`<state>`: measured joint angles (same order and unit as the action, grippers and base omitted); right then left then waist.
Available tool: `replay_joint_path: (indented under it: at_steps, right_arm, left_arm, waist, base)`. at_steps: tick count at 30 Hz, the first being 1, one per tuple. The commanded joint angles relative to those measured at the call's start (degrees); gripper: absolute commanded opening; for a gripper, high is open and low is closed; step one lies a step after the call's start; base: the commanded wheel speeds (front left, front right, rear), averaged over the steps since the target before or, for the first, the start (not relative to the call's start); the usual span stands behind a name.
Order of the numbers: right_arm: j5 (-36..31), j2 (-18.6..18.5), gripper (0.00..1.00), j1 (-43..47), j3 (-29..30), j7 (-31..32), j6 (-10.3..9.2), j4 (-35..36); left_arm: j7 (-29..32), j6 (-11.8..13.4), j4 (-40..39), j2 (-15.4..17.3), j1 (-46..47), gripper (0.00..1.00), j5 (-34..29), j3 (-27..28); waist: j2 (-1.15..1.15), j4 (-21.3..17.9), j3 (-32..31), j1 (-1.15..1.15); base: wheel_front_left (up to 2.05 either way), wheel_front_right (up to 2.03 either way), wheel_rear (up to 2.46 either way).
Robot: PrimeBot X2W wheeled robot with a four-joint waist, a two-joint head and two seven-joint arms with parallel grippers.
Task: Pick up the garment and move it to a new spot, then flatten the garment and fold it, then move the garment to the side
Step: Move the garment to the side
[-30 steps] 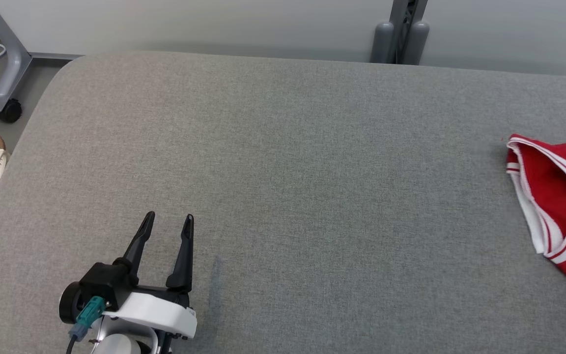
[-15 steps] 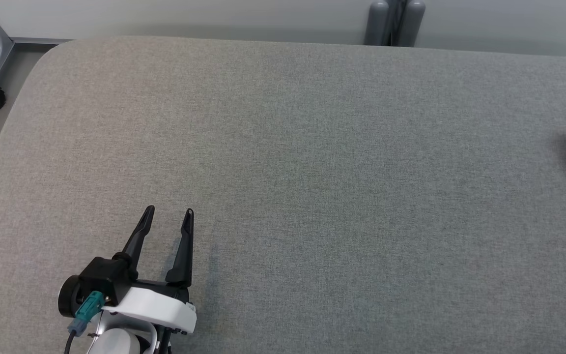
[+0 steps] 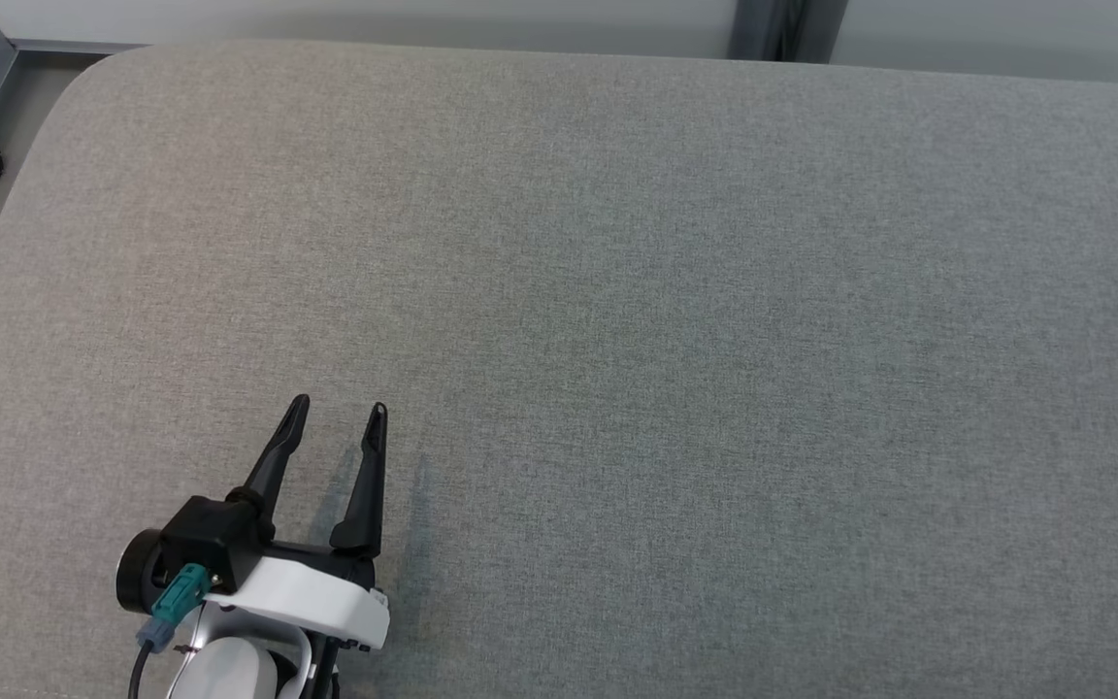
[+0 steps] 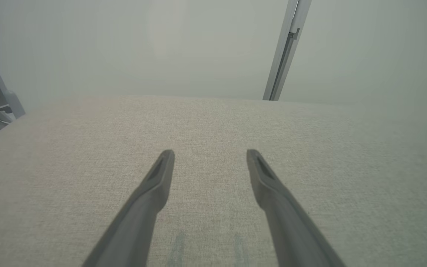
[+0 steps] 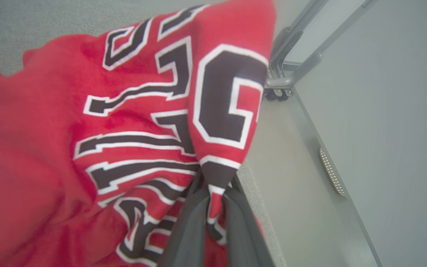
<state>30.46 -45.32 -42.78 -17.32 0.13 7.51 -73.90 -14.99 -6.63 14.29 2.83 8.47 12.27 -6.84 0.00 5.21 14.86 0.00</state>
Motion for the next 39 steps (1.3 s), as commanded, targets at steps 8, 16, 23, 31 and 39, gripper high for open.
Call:
replay_joint_path:
  at_steps: [8,16,23,31,39]
  right_arm:
    - [-8.27,1.35,1.0,0.93,9.33,-1.88,-0.01,-0.05]
    - [-18.03,3.0,1.0,-1.06,17.21,-3.82,-0.01,-0.05]
    - [-23.87,8.26,1.0,-4.71,21.52,-8.85,-0.01,0.4]
    - [-21.61,18.89,1.0,-4.01,20.1,-14.38,-0.01,7.59]
    - [-11.48,24.92,1.0,5.68,13.61,-15.33,-0.01,28.7]
  left_arm:
    - [-0.24,-0.6,0.49,0.21,0.59,1.0,-0.82,0.36]
    - [-0.24,-0.77,0.85,0.2,-0.16,1.0,-0.64,0.18]
    - [-0.24,-0.81,0.81,0.22,-0.92,1.0,0.13,-0.12]
    - [-0.24,-0.39,-0.45,0.22,-1.84,1.0,0.75,0.82]
    - [-0.24,0.41,-3.46,0.2,-2.81,1.0,0.57,2.99]
  waist:
    - [0.0,0.15,0.52,0.0]
    - [0.0,-0.1,-0.71,0.0]
    - [0.0,-0.72,-3.03,0.0]
    - [0.0,-1.54,-6.32,0.0]
    - [0.0,-2.4,-8.88,0.0]
  base:
    - [0.0,0.0,0.0]
    - [0.0,0.0,0.0]
    - [0.0,0.0,0.0]
    - [0.0,0.0,0.0]
    - [0.0,0.0,0.0]
